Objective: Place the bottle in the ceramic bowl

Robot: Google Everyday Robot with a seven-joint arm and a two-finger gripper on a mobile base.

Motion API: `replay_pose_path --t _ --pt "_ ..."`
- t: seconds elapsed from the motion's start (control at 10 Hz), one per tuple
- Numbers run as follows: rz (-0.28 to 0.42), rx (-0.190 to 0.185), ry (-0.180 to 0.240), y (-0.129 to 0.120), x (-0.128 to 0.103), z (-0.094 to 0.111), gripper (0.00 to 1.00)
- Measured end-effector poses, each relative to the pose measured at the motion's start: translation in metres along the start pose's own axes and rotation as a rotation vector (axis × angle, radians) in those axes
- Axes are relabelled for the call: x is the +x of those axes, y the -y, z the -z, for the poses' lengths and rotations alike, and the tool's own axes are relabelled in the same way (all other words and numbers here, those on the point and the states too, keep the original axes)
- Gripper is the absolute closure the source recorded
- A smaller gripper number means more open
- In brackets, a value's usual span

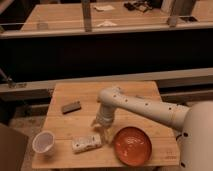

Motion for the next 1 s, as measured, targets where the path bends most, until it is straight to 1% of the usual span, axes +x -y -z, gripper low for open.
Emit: replay_pose_path --t 0.2,0.6,0.9,1.0 --pt "0.004 -0.002 0.003 0.002 -0.006 -0.002 0.2" --pt "0.011 -0.007 0.01 -0.005 -0.007 -0.007 0.2" --pt "0.009 -0.004 0.018 -0.002 -0.012 -0.014 0.2" --pt "0.006 -0.006 0.022 -0.003 -0.01 -0.017 0.2"
